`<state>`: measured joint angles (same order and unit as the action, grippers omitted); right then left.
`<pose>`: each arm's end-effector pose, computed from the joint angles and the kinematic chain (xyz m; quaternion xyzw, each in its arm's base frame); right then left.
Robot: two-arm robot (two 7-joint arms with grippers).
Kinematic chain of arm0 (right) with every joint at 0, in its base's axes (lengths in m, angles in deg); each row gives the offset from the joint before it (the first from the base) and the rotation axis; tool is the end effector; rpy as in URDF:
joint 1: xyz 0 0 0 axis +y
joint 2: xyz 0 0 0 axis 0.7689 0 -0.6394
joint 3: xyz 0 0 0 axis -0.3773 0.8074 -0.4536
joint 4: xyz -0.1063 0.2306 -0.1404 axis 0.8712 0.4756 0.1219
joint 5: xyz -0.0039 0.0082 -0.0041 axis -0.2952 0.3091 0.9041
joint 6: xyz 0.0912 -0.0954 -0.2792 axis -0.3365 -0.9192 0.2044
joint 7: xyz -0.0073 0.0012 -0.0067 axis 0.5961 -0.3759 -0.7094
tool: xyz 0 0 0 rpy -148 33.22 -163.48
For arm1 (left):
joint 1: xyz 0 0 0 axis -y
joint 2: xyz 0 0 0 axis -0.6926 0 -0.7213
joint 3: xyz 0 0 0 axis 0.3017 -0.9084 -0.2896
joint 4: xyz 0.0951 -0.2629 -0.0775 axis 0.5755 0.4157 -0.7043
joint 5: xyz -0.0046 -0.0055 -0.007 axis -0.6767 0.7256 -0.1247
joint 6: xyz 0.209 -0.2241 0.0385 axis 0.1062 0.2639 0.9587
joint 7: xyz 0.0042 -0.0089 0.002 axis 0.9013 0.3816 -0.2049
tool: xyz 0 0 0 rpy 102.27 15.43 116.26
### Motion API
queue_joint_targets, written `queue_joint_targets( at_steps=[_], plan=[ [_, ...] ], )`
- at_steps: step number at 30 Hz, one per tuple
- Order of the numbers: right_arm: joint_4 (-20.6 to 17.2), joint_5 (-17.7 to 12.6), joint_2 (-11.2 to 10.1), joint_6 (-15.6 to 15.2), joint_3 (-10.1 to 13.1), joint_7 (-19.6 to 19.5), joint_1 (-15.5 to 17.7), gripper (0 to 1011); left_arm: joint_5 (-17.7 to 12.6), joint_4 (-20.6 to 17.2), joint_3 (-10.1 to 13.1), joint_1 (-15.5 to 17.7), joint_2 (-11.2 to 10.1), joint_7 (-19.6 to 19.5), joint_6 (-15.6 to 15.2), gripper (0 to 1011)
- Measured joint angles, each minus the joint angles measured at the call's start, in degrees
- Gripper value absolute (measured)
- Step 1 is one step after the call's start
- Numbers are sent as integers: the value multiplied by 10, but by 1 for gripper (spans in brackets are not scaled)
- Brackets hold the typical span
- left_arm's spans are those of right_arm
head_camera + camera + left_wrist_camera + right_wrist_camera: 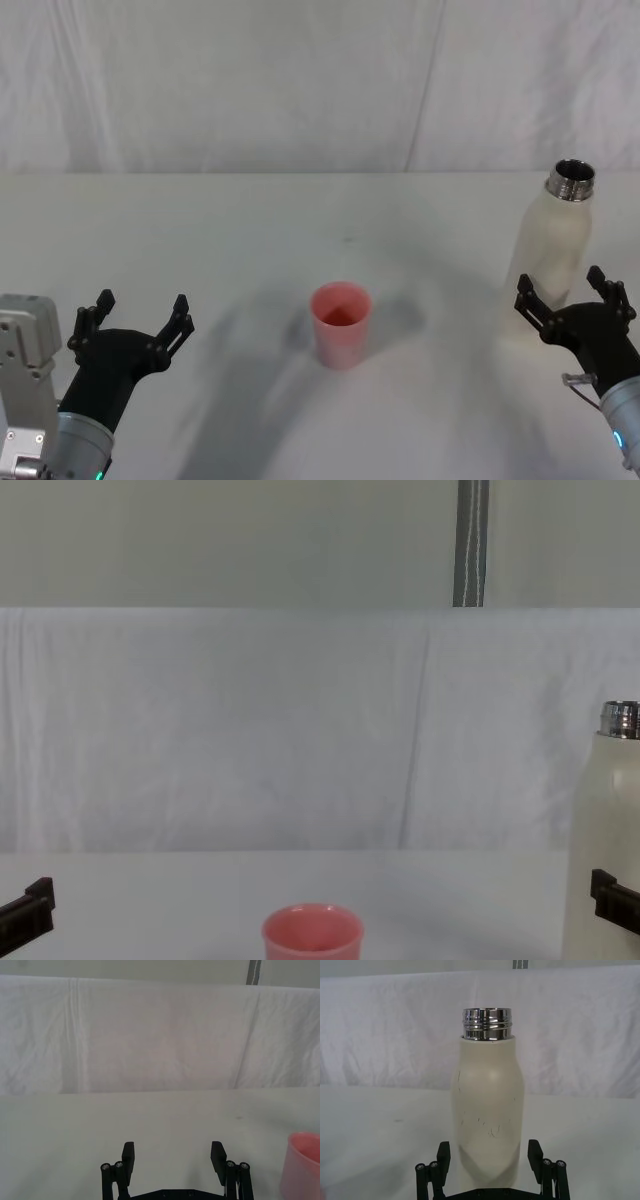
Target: Grasp the thermos with one hand and pour water into the cup lid.
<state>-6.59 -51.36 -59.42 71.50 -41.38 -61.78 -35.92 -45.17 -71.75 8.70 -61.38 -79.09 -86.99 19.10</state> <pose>0.3081 0.0019 -0.3013 0.0183 -0.0059 -0.6327 0.7742 0.2531 0.0375 -0.2853 -0.0173 0.0064 0.6616 0.7496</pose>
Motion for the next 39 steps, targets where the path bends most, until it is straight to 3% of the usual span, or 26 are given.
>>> queue_joint_targets(
  at_steps=[16, 26, 39],
  plan=[
    [-69, 16, -4, -6, -2, -5, 61, 1001, 0, 0, 0, 0, 0, 0, 0, 1001],
    [-103, 35, -5, 7, -22, -2, 102, 1001, 0, 0, 0, 0, 0, 0, 0, 1001],
    [-99, 55, 0, 15, -51, 3, 114, 1001, 0, 0, 0, 0, 0, 0, 0, 1001]
  ],
)
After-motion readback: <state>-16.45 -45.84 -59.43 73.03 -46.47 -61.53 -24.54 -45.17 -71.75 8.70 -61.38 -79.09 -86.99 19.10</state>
